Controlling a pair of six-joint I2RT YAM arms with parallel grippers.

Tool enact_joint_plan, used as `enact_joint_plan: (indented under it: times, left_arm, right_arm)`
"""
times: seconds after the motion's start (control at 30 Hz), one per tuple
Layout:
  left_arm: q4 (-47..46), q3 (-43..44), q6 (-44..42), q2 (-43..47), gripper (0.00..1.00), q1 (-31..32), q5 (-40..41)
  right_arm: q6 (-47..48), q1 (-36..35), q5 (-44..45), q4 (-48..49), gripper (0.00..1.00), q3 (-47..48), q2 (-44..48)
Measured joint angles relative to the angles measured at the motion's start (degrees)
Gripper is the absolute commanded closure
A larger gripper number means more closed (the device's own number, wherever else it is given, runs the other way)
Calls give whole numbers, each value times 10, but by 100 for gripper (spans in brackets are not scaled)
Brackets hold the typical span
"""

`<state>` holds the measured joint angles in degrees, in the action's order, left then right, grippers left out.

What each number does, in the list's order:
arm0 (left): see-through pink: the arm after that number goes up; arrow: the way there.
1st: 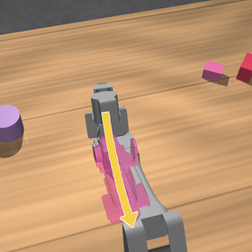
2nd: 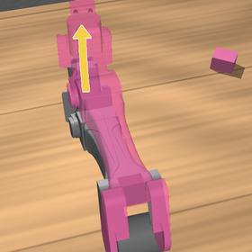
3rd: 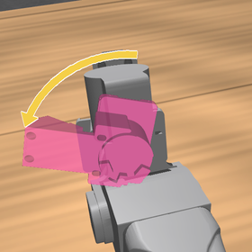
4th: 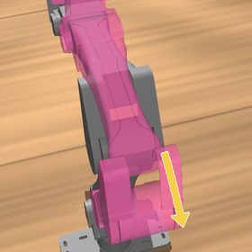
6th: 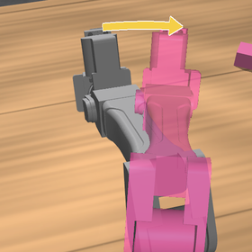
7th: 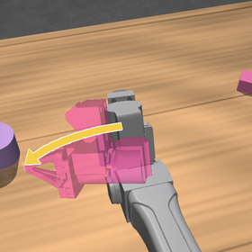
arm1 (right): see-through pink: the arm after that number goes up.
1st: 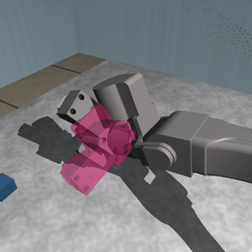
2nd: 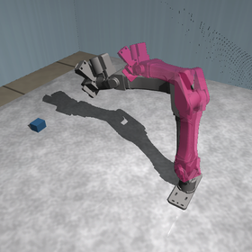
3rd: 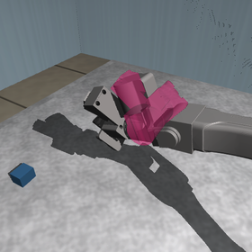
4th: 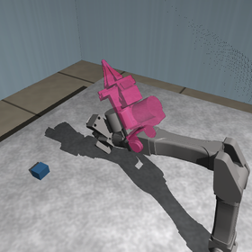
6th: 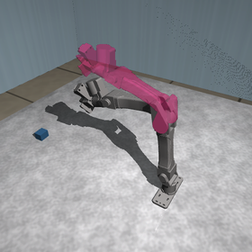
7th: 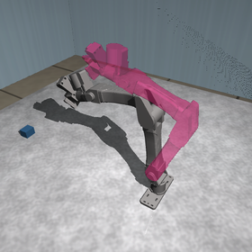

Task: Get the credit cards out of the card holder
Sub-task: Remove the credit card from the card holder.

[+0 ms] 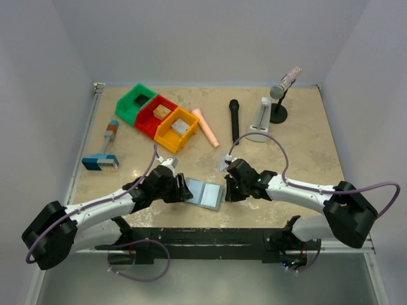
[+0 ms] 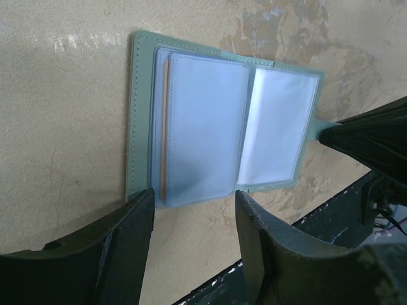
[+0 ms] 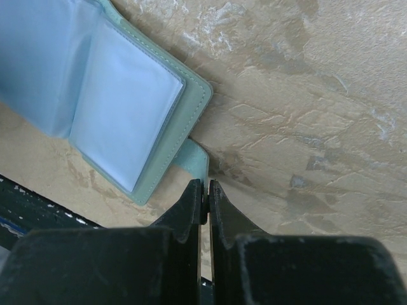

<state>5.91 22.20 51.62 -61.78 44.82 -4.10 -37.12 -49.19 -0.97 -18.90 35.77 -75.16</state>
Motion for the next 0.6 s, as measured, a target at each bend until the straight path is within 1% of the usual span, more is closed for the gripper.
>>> enact_joint_plan:
  times: [0.6]
  left_arm:
    - [-49, 1, -2, -41, 43, 2, -23]
  right_arm:
    - [0, 0, 0, -3, 100, 7, -9]
